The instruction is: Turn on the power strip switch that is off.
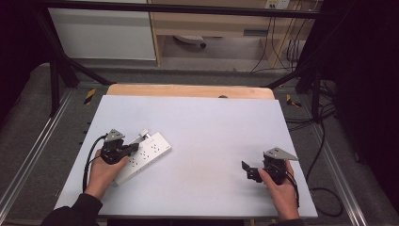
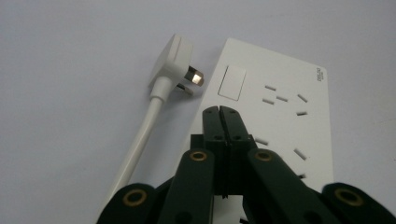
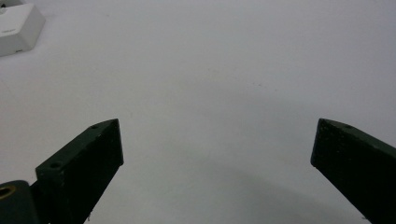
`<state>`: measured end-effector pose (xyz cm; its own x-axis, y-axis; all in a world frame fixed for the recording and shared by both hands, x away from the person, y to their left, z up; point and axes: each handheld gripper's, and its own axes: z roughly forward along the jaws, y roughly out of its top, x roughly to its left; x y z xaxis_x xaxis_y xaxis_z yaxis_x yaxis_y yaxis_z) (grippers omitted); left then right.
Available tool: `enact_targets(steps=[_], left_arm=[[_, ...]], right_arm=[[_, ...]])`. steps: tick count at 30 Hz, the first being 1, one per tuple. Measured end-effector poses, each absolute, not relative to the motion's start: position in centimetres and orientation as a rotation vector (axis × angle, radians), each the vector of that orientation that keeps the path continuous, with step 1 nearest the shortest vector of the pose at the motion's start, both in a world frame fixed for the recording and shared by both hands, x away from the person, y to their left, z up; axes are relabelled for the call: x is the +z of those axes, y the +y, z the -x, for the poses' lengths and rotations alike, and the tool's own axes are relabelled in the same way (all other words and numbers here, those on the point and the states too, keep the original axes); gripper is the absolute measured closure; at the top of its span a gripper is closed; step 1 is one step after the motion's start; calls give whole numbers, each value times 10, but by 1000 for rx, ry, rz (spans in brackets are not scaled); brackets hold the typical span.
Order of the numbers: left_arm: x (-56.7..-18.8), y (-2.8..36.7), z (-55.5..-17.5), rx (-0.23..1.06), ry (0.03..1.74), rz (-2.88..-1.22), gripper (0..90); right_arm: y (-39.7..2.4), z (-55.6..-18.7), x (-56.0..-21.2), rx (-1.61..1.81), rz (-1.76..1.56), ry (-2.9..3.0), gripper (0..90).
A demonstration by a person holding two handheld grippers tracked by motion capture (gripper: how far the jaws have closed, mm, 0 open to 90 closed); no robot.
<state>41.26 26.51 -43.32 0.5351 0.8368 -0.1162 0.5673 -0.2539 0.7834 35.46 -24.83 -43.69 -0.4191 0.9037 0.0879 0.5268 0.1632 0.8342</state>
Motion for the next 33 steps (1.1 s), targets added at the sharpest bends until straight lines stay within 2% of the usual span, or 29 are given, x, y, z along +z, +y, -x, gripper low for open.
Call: enact_targets(steps=[19, 27, 33], left_arm=[[-429, 262, -413, 430, 1111, -1935, 900], [-428, 261, -412, 449, 1108, -1920, 811], [-426, 260, -411, 465, 1109, -1898, 693]], right_arm=[[-249, -355, -437, 1165, -1352, 2010, 28], [-249, -355, -437, 1165, -1350, 2010, 28], [-249, -355, -437, 1166, -1351, 2009, 28]])
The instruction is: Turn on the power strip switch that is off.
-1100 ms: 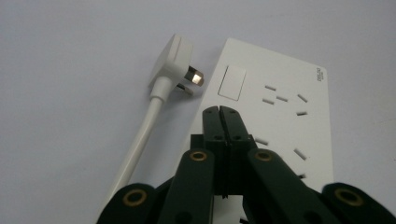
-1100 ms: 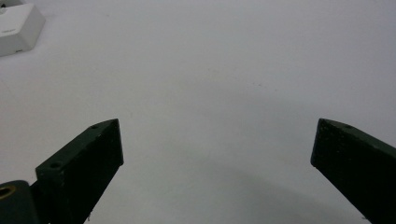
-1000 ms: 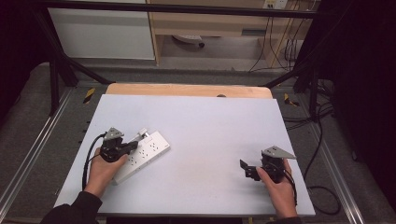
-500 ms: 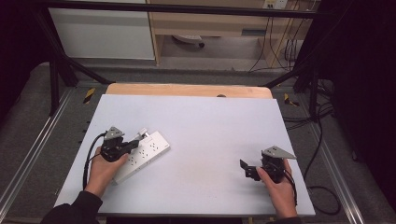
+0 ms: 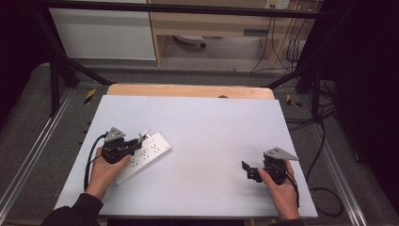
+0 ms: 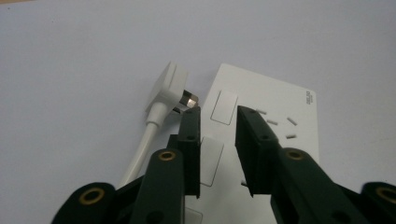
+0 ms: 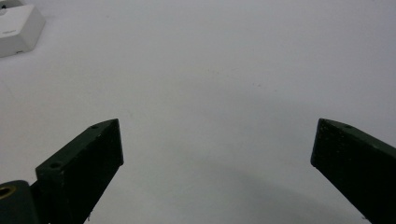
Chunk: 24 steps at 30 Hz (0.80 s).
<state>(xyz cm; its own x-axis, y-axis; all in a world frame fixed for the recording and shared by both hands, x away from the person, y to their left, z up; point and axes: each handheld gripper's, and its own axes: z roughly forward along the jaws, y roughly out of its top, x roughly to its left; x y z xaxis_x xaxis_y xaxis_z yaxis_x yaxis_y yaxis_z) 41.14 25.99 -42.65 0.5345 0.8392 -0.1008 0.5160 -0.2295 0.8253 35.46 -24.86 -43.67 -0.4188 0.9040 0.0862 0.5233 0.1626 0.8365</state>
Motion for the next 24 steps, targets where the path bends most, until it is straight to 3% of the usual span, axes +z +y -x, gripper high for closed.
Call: enact_targets(steps=[11, 17, 19, 24], left_arm=[[-425, 260, -412, 479, 1137, -1838, 359], [-423, 260, -412, 476, 1152, -1796, 102], [-422, 260, -412, 484, 1152, -1785, 66], [-419, 263, -411, 504, 1158, -1752, 70]], right_arm=[[-249, -355, -437, 1166, -1350, 2010, 28], [-249, -355, -437, 1166, -1349, 2010, 28], [-249, -355, -437, 1166, -1351, 2010, 28], [-249, -355, -437, 1167, -1349, 2010, 28]])
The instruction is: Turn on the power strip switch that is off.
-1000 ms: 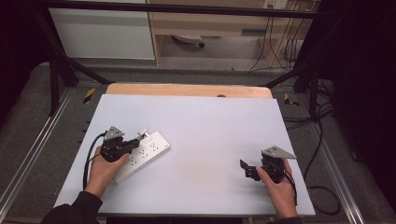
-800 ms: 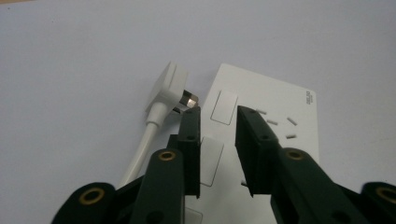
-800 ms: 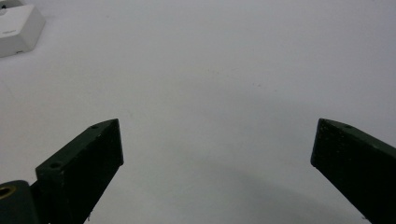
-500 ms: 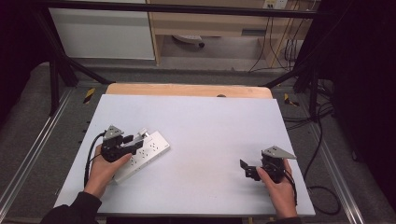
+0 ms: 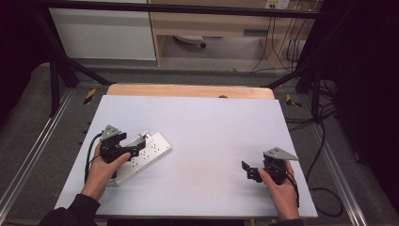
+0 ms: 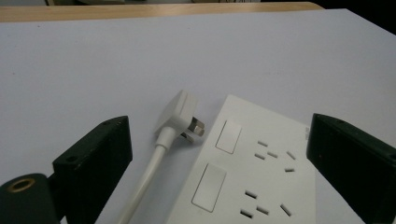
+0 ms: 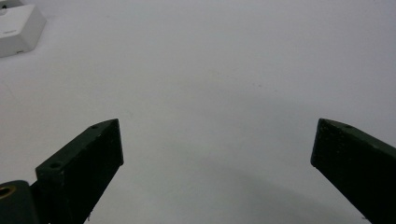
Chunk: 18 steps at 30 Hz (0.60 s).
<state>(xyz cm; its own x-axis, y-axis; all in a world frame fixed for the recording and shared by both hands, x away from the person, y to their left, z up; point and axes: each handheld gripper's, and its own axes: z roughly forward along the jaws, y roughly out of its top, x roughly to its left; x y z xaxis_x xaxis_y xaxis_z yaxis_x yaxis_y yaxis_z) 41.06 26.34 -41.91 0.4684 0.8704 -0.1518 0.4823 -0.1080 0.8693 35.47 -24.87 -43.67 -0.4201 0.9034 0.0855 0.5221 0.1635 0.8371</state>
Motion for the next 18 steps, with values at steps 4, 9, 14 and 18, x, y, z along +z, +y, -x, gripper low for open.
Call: enact_targets(steps=[4, 9, 14, 18], left_arm=[[-417, 267, -409, 521, 1158, -1745, 73], [-412, 271, -407, 528, 1159, -1726, 73], [-407, 275, -404, 519, 1163, -1714, 67], [-402, 279, -399, 520, 1161, -1716, 67]], right_arm=[[-249, -355, -437, 1169, -1348, 2010, 28], [-249, -355, -437, 1172, -1352, 2007, 28], [-248, -355, -437, 1170, -1348, 2010, 28], [-249, -355, -436, 1169, -1348, 2010, 28]])
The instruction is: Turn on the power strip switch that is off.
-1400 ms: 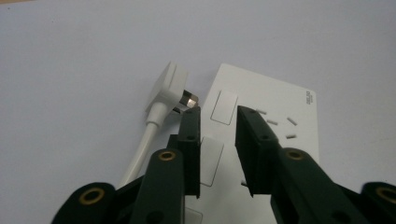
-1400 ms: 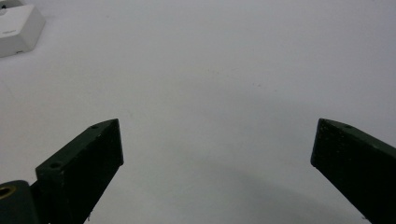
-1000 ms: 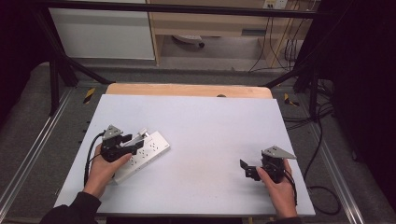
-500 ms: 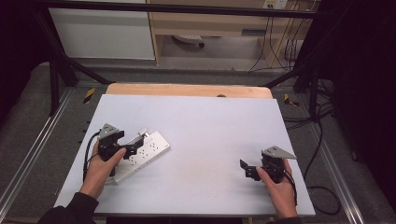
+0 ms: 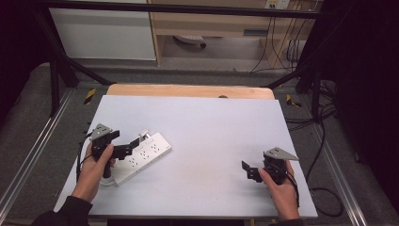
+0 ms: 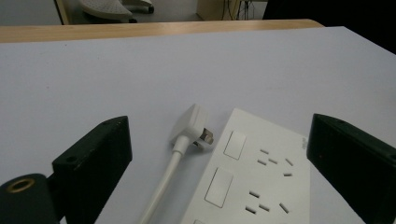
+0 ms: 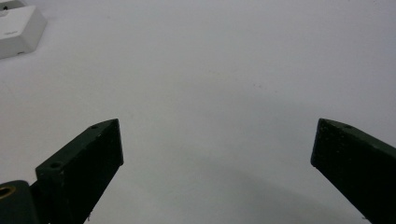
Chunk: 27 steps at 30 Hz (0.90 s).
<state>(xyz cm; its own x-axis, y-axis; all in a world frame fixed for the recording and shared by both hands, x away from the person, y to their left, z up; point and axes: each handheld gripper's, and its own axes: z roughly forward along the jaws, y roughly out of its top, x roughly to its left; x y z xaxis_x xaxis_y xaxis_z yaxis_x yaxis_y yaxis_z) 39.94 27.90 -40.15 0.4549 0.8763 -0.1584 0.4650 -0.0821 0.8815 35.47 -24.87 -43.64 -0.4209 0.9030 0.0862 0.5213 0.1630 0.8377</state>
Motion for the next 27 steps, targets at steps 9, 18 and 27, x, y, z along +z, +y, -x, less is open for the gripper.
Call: enact_targets(steps=[9, 18, 27], left_arm=[[-389, 293, -378, 526, 1149, -1728, 68], [-383, 306, -359, 538, 1139, -1719, 68], [-386, 325, -345, 547, 1149, -1702, 67]], right_arm=[[-248, -354, -436, 1167, -1344, 2010, 28], [-249, -354, -436, 1167, -1345, 2008, 28], [-249, -354, -436, 1166, -1346, 2007, 28]])
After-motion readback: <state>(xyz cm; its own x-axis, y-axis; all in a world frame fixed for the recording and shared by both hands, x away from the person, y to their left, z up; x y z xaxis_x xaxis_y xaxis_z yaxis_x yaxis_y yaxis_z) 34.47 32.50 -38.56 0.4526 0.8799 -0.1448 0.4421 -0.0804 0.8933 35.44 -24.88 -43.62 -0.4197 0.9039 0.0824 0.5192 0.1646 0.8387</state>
